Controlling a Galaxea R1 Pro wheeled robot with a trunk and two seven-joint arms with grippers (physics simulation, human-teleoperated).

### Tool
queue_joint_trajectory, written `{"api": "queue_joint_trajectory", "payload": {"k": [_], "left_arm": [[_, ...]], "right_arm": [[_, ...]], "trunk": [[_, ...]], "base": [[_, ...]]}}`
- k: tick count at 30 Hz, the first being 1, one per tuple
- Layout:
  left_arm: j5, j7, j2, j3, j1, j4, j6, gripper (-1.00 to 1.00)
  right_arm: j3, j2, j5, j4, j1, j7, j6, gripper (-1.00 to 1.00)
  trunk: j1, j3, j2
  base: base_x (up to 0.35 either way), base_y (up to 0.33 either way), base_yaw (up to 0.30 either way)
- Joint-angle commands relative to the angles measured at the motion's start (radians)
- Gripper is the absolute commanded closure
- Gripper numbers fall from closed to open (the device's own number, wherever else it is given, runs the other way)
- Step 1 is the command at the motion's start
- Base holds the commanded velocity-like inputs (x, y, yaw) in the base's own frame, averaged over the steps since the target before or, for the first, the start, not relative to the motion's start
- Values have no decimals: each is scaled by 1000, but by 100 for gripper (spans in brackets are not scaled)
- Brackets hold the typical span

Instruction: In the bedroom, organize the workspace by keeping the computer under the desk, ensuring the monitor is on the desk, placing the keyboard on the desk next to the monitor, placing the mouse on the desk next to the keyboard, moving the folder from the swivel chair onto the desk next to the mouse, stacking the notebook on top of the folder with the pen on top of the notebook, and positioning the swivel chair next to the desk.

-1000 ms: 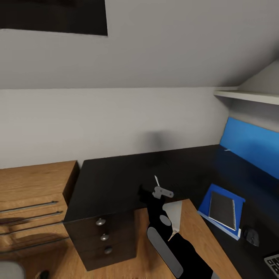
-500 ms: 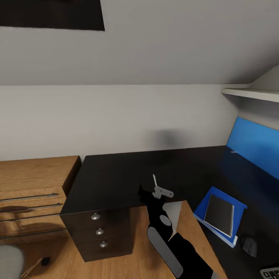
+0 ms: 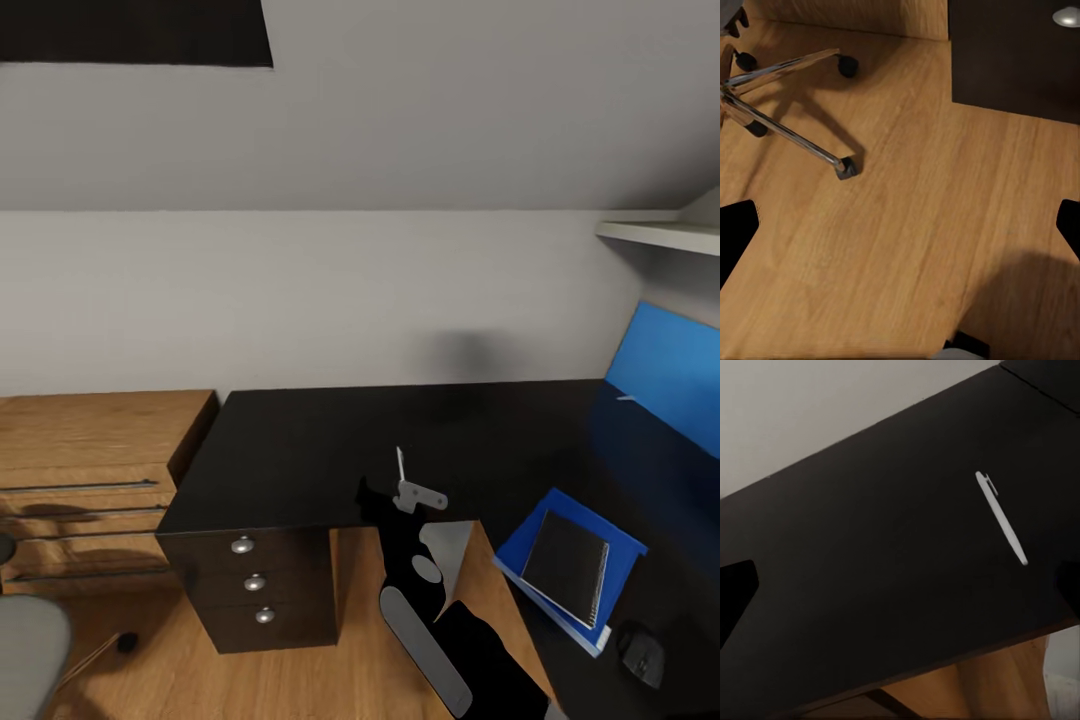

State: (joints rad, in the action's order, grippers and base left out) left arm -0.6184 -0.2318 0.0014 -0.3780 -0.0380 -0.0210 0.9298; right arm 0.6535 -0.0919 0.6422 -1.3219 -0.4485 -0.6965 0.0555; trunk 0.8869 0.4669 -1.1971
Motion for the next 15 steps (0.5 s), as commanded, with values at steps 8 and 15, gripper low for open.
{"api": "queue_joint_trajectory", "payload": {"k": [8,15], "left_arm": [[-3,-7,0,-9,0,0,1,-100],[-3,-7,0,-8,0,0,-1,-100]], "right_arm": [[1,0,-5,11,-1,-6,4,-100],[1,0,-17,12,-1,-7,4,-100]], "trunk": [[0,11,-1],[0,21,-1]], "base": [[0,-2,162],[0,0,163]]}}
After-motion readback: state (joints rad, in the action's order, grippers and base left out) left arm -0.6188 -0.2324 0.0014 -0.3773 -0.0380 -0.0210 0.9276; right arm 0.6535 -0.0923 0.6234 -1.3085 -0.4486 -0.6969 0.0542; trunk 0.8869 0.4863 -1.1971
